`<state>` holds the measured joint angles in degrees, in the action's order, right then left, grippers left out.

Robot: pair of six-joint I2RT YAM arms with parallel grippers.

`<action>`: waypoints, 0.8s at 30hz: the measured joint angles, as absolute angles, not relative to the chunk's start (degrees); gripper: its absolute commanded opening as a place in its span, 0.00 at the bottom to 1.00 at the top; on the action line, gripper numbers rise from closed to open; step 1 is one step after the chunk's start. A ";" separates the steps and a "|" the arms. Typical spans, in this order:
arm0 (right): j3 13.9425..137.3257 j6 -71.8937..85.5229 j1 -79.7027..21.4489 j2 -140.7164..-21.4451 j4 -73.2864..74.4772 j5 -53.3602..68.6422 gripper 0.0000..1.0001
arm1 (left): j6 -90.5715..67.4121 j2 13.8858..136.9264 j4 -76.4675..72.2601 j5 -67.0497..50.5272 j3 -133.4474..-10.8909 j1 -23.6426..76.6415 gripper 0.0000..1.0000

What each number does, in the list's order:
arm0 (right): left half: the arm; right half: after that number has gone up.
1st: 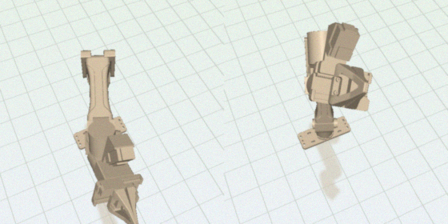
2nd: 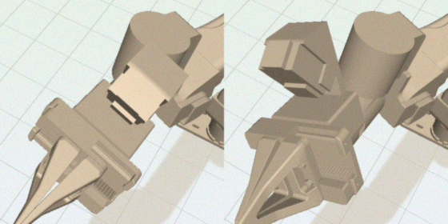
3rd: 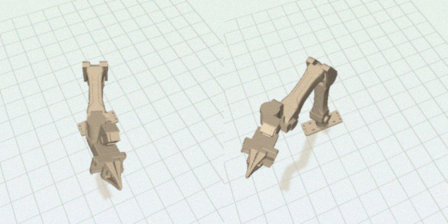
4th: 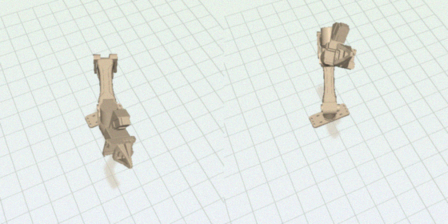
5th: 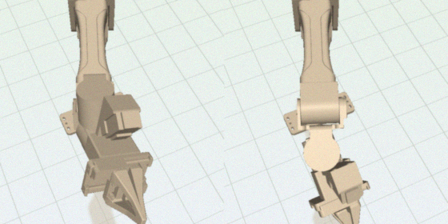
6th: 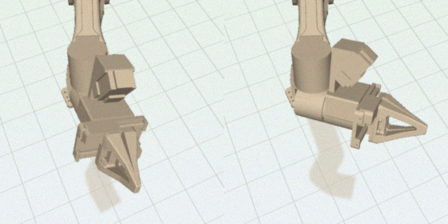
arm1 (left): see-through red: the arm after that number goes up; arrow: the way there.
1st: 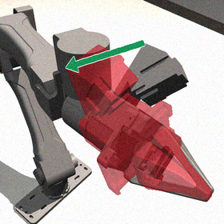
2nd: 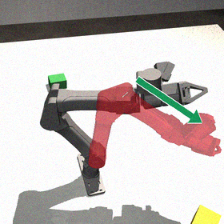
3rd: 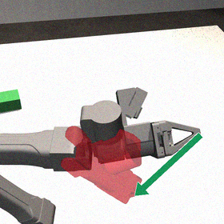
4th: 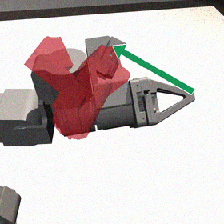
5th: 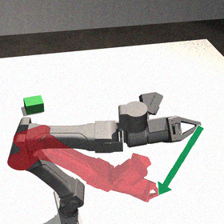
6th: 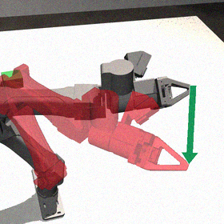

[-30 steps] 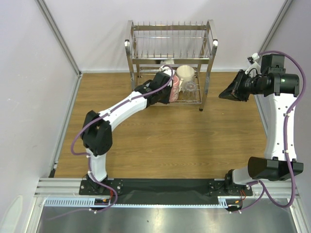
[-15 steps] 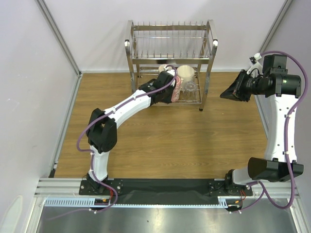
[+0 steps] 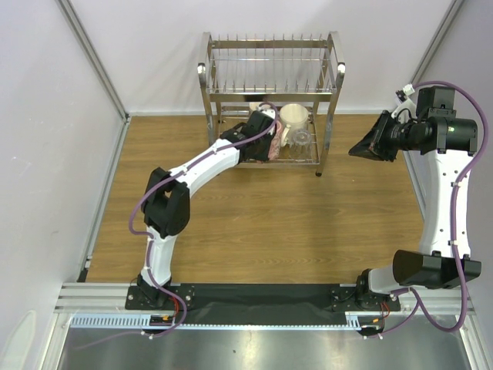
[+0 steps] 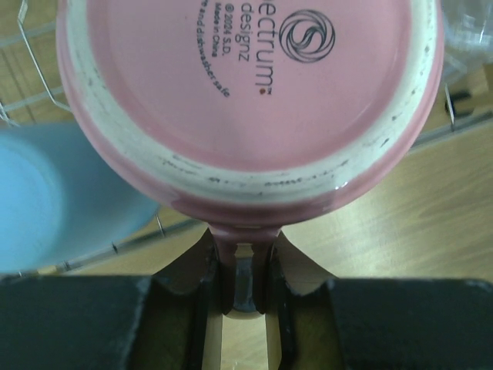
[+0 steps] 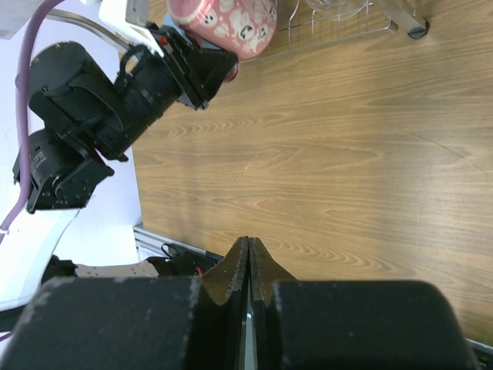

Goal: Load the cups into the dish rack

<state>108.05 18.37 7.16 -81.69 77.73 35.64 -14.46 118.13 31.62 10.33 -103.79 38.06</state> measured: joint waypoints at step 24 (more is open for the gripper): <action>105.47 18.59 7.16 -80.14 77.73 35.62 0.04 | -12.97 122.63 26.61 13.50 -105.89 37.36 0.00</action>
